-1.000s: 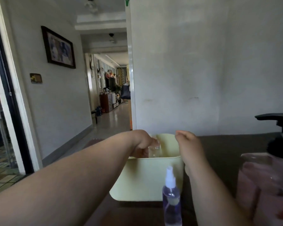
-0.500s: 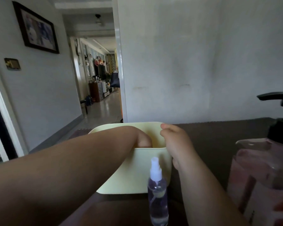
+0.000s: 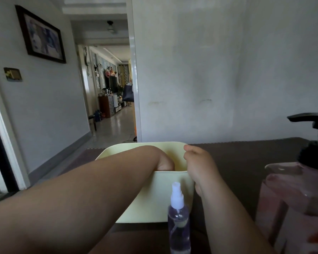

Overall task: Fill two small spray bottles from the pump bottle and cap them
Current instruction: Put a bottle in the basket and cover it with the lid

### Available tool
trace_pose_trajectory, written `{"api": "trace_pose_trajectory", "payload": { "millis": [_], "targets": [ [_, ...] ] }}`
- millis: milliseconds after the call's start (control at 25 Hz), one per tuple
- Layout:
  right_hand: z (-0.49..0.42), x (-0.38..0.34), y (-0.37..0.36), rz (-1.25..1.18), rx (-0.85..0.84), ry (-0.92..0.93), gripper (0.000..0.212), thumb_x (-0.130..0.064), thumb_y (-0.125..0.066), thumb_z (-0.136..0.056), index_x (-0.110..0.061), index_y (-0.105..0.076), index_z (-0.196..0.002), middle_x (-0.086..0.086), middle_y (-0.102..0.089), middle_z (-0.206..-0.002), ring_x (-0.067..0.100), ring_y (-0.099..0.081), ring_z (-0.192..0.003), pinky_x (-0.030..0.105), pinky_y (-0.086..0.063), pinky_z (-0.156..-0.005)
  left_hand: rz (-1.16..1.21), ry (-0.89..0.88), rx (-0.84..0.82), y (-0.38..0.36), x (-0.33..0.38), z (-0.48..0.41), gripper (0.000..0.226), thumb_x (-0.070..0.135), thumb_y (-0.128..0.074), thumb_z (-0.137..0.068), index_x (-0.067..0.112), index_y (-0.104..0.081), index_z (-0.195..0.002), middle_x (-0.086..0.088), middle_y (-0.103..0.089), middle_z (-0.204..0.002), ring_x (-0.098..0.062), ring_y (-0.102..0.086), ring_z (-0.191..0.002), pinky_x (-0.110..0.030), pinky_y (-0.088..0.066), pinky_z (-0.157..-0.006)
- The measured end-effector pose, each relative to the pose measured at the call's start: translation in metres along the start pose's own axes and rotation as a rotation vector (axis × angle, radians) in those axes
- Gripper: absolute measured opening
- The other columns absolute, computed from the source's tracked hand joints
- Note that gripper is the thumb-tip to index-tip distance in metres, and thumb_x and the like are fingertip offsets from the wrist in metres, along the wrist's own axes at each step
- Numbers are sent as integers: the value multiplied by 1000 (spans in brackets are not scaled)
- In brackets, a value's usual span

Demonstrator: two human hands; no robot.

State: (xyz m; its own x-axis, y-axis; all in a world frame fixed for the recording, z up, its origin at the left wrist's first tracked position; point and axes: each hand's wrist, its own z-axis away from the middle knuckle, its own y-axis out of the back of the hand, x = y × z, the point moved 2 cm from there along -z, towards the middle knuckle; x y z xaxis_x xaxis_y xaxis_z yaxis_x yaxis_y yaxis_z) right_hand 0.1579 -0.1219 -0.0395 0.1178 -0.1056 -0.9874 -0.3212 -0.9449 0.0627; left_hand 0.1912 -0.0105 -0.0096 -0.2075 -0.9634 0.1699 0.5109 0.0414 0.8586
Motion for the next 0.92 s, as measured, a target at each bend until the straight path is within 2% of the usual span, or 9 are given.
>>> {"api": "trace_pose_trajectory", "payload": {
  "millis": [120,200,320,400,520,640,720,800,920],
  "targets": [
    [-2,-3,-1,48,11,-15,40,-10,-46,-89,-21,-61,-125,-2,-60,-115,5,-54,-75,14,-35,-54,419,-67,388,16,-10,24,31,12,-49,-91,5,-56,-121,-12,-62,-115,-29,-62,-103,-36,-53,-88],
    [-1,-6,-2,75,11,-36,42,-7,-46,-89,-21,-60,-126,2,-60,-115,8,-55,-75,16,-36,-53,656,-229,672,23,-23,53,19,15,-52,-90,13,-61,-106,-8,-64,-101,-25,-62,-86,-37,-53,-84],
    [0,-10,-2,107,8,-49,47,-2,-45,-86,-20,-61,-126,7,-62,-120,16,-56,-85,18,-37,-55,690,-426,952,4,-39,99,12,25,-57,-89,19,-63,-98,7,-65,-86,-7,-56,-72,-19,-46,-71],
    [1,-11,-1,141,5,-53,47,0,-45,-84,-19,-62,-124,8,-62,-123,18,-55,-92,19,-39,-61,745,-559,1044,-24,-44,122,10,25,-58,-89,21,-64,-97,11,-67,-87,1,-58,-76,-8,-43,-70],
    [2,-14,0,206,-1,-49,49,2,-46,-82,-16,-62,-124,9,-61,-124,18,-55,-96,20,-39,-77,774,-670,1023,-70,-43,137,11,21,-61,-87,23,-63,-98,11,-69,-98,5,-62,-91,-5,-45,-79],
    [3,-15,-1,254,-22,-47,49,1,-46,-82,-15,-62,-125,6,-60,-112,18,-56,-91,20,-41,-68,761,-679,811,-101,-35,131,32,30,-75,-75,33,-60,-103,13,-65,-104,5,-61,-98,-11,-46,-86],
    [3,-16,0,278,-33,-49,47,0,-45,-83,-16,-63,-124,3,-58,-106,19,-57,-89,21,-43,-70,764,-638,641,-112,-31,121,47,37,-81,-64,41,-55,-103,15,-64,-104,3,-59,-100,-18,-48,-91],
    [5,-19,0,295,-42,-58,46,-1,-44,-83,-17,-65,-122,3,-59,-106,20,-57,-90,24,-44,-76,738,-593,519,-117,-28,114,49,38,-82,-59,39,-56,-101,15,-66,-98,0,-61,-93,-25,-51,-90],
    [9,-21,2,301,-55,-60,45,-3,-43,-85,-16,-63,-123,7,-61,-114,25,-61,-101,25,-44,-80,726,-554,476,-121,-23,109,32,31,-78,-65,26,-60,-91,11,-65,-84,-3,-60,-78,-32,-51,-86]
  ]
}}
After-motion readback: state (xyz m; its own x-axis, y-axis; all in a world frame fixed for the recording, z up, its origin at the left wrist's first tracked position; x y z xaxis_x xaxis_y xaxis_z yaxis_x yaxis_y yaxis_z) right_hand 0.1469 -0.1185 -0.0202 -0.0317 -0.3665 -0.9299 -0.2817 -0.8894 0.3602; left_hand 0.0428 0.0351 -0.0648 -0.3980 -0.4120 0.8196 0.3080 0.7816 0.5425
